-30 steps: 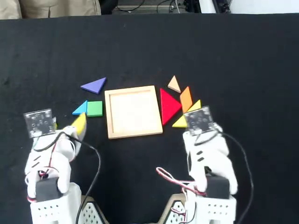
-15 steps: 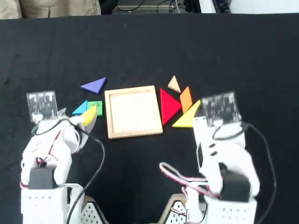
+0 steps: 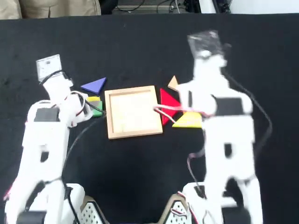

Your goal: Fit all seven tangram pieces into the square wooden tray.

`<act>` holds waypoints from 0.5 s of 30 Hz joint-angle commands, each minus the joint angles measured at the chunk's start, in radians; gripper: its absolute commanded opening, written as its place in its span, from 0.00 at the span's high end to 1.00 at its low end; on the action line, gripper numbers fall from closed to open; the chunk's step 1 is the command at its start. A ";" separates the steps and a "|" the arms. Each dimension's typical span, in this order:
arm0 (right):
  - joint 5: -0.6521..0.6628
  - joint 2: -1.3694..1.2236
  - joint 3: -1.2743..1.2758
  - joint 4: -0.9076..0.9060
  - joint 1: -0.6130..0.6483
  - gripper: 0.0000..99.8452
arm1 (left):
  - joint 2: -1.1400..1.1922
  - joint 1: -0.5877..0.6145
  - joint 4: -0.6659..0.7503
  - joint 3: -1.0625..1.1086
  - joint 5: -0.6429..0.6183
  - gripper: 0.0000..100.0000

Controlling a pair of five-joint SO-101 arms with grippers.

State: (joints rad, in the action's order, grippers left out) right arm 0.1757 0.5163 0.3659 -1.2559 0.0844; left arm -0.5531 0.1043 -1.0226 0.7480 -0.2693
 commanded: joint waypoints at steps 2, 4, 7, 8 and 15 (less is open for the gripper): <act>-0.018 -0.360 -0.260 -0.104 0.101 0.84 | 0.176 -0.005 0.080 -0.081 -0.017 0.68; -0.044 -0.492 -0.320 -0.129 0.100 0.82 | 0.186 -0.004 0.127 -0.062 0.006 0.64; -0.081 -0.659 -0.387 -0.164 0.114 0.73 | 0.181 -0.004 0.209 0.004 0.015 0.57; -0.083 -0.705 -0.403 -0.173 0.130 0.71 | 0.181 -0.002 0.238 0.022 0.015 0.56; -0.086 -0.877 -0.418 -0.146 0.176 0.72 | 0.181 0.079 0.301 0.051 0.014 0.56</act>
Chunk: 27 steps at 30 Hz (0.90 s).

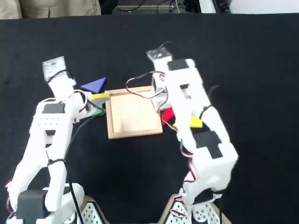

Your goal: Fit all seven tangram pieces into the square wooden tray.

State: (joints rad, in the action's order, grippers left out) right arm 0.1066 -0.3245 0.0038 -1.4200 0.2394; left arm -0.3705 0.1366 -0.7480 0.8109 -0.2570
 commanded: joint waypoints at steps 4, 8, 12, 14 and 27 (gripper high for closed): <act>-0.018 -0.064 -0.051 0.041 0.009 0.72 | -0.002 0.064 0.026 -0.019 -0.017 0.56; -0.026 -0.067 -0.053 0.095 -0.020 0.72 | -0.002 0.073 0.026 -0.019 -0.046 0.56; -0.025 -0.070 -0.050 0.124 -0.034 0.72 | -0.002 0.073 0.026 -0.021 -0.046 0.56; -0.023 -0.070 -0.050 0.130 -0.035 0.72 | -0.002 0.071 0.026 -0.021 -0.046 0.56; -0.034 -0.185 -0.096 0.130 -0.074 0.72 | -0.002 0.067 0.021 -0.021 -0.046 0.56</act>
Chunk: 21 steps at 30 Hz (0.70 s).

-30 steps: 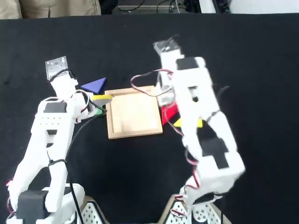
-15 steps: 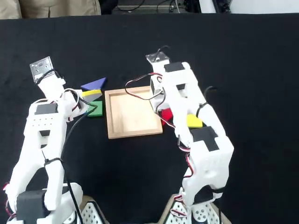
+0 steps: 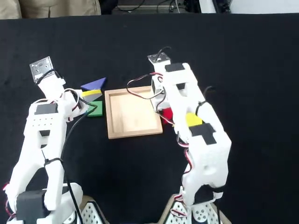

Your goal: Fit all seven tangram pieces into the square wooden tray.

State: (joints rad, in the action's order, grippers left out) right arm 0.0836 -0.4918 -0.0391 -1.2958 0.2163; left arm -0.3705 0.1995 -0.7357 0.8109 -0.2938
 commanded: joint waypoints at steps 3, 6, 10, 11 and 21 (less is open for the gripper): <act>-0.011 -0.022 -0.053 0.006 -0.092 0.72 | -0.002 0.004 0.009 -0.021 -0.009 0.56; -0.011 -0.022 -0.048 0.008 -0.100 0.72 | -0.002 0.002 0.008 -0.021 -0.009 0.56; -0.011 -0.022 -0.053 0.011 -0.098 0.72 | -0.002 0.002 0.008 -0.021 -0.009 0.56; -0.006 -0.021 -0.054 0.012 -0.098 0.72 | -0.002 0.002 0.008 -0.021 -0.009 0.56; 0.028 -0.022 -0.053 0.011 -0.055 0.72 | -0.002 0.002 0.008 -0.021 -0.009 0.56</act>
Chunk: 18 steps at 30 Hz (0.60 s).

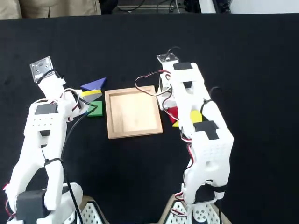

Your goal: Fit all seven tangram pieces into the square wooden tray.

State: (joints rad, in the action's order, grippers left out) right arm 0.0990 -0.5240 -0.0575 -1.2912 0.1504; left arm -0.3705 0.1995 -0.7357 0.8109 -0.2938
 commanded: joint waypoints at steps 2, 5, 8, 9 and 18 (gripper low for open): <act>0.012 0.010 -0.036 0.006 0.006 0.72 | -0.002 0.002 0.008 -0.021 -0.009 0.56; 0.017 0.010 -0.036 0.008 0.005 0.72 | -0.002 0.002 0.008 -0.021 -0.009 0.56; 0.018 0.010 -0.036 0.008 0.005 0.73 | -0.002 0.002 0.008 -0.021 -0.009 0.56; 0.018 0.010 -0.036 0.008 0.005 0.74 | -0.002 0.002 0.008 -0.021 -0.009 0.56; 0.020 0.015 -0.038 0.008 -0.018 0.78 | -0.002 0.002 0.008 -0.021 -0.009 0.56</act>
State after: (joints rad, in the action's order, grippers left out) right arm 0.1066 -0.5255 -0.0575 -1.2912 0.1458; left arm -0.3705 0.1995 -0.7357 0.8109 -0.2938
